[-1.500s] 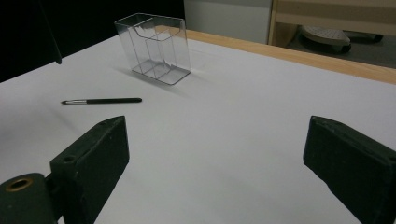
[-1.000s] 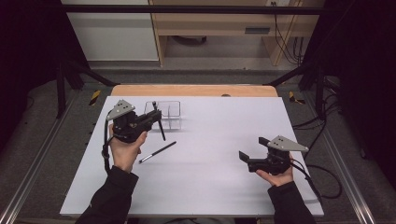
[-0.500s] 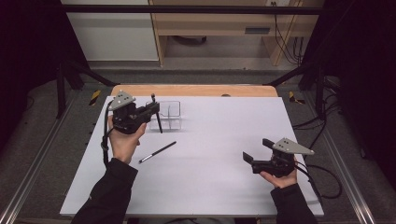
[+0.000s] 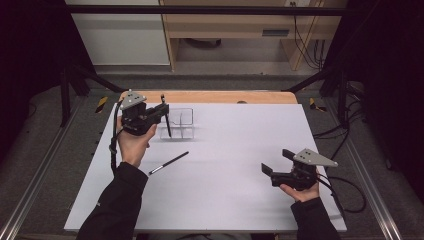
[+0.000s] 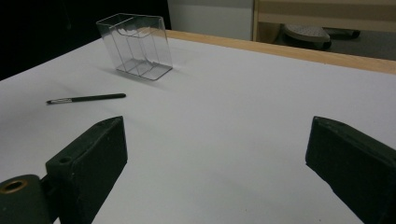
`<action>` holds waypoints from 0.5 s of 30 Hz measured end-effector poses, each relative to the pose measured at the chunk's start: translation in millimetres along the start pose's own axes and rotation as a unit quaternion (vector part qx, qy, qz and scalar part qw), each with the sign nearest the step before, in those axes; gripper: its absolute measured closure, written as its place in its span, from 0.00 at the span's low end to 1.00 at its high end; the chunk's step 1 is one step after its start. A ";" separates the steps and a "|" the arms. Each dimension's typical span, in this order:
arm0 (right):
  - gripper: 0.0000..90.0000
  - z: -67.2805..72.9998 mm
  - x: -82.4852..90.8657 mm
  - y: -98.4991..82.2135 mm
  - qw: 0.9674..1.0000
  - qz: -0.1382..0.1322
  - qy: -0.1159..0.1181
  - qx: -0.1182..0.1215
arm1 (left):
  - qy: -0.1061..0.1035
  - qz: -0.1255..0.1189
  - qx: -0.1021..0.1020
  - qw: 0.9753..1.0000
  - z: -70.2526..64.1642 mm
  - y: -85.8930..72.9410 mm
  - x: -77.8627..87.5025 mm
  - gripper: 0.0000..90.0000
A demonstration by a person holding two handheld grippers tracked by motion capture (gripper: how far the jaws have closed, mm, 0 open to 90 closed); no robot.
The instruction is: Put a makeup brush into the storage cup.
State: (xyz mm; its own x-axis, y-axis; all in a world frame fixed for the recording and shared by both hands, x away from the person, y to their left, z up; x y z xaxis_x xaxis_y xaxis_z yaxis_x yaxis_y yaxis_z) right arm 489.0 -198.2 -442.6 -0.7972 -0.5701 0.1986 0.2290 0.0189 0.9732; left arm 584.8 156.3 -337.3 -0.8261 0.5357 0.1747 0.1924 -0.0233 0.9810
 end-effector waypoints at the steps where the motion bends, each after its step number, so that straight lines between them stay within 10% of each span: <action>1: 0.07 -0.1 -0.1 -0.2 1.000 0.001 0.000 0.001 | 0.001 -0.002 0.002 1.000 1.2 0.3 -1.3 0.92; 15: 0.07 -0.5 -1.9 -2.0 1.000 0.004 0.001 0.003 | 0.013 0.004 0.000 1.000 10.3 4.7 -23.4 0.92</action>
State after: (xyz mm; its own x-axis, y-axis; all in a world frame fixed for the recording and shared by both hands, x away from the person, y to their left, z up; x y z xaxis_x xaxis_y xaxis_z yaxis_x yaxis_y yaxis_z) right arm 490.3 -197.5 -445.0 -0.7942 -0.5716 0.2062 0.2319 0.0284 0.9723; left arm 610.5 152.3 -337.6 -0.8377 0.5142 0.1839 0.1984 -0.0272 0.9797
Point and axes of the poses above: each handheld gripper's, and its own axes: x roughly backward along the jaws, y roughly out of its top, z roughly to its left, the point moved 8 cm from there along -x, roughly forward along the jaws, and after that the axes turned 10 degrees about -z, right-handed, at the moved point
